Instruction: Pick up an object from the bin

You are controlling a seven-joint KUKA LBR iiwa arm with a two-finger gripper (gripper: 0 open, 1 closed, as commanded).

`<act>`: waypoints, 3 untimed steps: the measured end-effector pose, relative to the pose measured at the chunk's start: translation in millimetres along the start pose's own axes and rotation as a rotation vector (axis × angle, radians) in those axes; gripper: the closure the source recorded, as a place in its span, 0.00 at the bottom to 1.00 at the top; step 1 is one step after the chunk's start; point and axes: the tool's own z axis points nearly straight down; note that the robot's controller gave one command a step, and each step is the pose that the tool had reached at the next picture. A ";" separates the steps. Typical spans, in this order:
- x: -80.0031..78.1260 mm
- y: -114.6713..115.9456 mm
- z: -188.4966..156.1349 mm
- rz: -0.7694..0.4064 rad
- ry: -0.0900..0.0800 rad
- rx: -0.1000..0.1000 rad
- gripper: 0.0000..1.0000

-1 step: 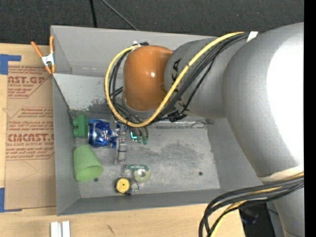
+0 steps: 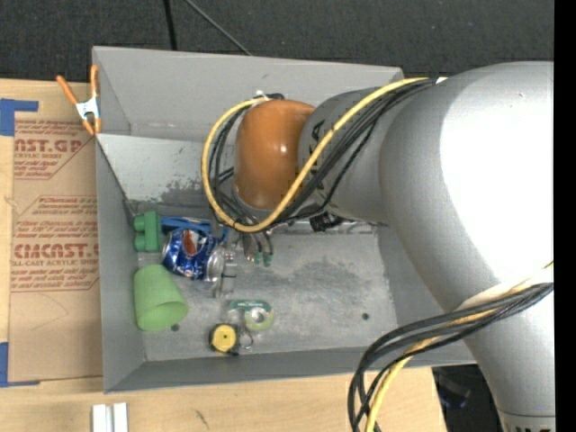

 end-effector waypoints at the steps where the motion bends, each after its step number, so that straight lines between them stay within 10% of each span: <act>1: 0.0 1.4 -2.7 -0.002 -0.001 -0.001 1.00; 2: 9.6 7.1 -162.5 -0.027 -0.012 -0.004 1.00; 3: 25.5 87.9 -15.8 -0.018 -0.008 -0.005 1.00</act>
Offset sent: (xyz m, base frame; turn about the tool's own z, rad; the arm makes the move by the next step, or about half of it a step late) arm 0.0000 0.0000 0.0000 0.0000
